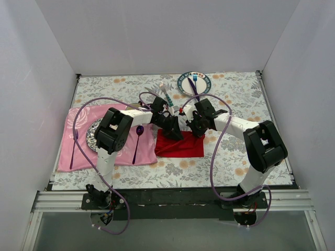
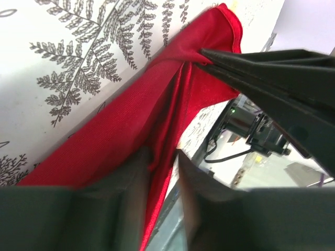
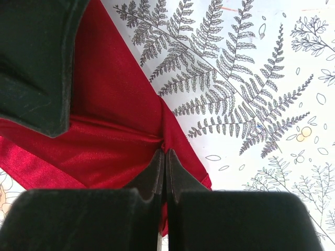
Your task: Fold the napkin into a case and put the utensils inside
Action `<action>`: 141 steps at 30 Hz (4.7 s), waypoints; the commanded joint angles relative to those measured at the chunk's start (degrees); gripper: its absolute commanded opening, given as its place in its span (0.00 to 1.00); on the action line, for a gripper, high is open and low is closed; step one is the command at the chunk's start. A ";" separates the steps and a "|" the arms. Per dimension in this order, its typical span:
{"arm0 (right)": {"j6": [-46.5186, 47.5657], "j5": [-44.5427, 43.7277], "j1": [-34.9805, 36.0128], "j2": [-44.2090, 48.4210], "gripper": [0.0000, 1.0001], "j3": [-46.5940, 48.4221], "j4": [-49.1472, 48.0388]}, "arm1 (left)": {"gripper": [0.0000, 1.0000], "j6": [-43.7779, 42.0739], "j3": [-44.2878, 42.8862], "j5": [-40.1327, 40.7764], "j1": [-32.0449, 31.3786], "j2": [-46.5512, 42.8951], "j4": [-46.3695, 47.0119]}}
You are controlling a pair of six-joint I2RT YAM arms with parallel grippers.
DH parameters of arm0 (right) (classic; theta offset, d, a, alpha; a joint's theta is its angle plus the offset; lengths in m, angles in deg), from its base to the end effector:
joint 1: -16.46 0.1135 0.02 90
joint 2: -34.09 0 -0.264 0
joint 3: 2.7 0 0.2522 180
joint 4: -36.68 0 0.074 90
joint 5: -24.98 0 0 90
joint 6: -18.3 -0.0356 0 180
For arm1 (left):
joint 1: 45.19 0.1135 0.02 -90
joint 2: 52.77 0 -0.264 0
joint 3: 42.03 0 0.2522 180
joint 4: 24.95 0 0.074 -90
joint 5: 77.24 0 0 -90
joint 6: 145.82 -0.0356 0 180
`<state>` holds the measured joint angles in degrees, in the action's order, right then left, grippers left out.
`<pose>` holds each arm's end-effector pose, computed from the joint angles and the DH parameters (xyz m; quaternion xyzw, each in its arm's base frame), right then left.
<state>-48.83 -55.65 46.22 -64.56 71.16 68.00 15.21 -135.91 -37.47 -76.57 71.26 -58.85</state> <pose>0.3005 0.1785 0.1782 -0.4440 0.8440 0.0954 0.2853 0.3513 -0.2463 0.1186 0.2096 -0.8624 0.4176 0.1950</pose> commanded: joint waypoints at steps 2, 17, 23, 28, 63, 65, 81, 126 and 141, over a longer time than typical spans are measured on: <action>0.59 0.57 0.04 3.20 0.01 -1.38 -2.71 | 0.07 -2.29 -2.14 -2.23 -0.44 -3.88 -0.52; 1.91 2.15 0.04 3.99 0.01 -2.35 -3.94 | 0.00 -2.29 -9.44 -0.21 -0.44 -0.47 -0.42; 2.70 2.68 -0.05 4.70 0.01 -2.79 -4.11 | 0.00 -3.09 -11.47 1.98 -0.44 3.94 -1.74; 3.49 2.85 -0.23 5.05 0.07 -3.14 -4.55 | 0.00 -3.09 -11.55 3.31 -0.44 6.57 -2.18; 3.93 -7.78 3.03 3.20 0.47 -1.64 1.78 | 0.00 -3.00 -8.65 4.89 -0.44 8.34 -4.03; 4.11 -9.01 3.11 3.29 0.43 -2.70 -0.06 | 0.00 -3.08 -8.65 4.80 -0.53 8.25 -4.03; 6.04 -14.47 3.20 4.61 0.01 -9.12 -6.22 | 0.22 -2.73 -4.70 -1.26 -0.35 -0.09 4.06; 0.77 -10.42 3.11 0.92 0.01 -5.95 0.10 | 0.39 -88.95 36.87 27.73 -24.08 -32.45 20.49; 1.03 -9.89 3.11 0.56 0.01 -5.25 0.81 | 0.00 -78.00 33.11 30.91 -22.86 -29.37 29.11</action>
<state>-46.93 -67.78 49.44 -62.03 65.71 64.44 -70.45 -99.51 -7.03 -100.37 42.70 -33.63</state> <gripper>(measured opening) 0.031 0.023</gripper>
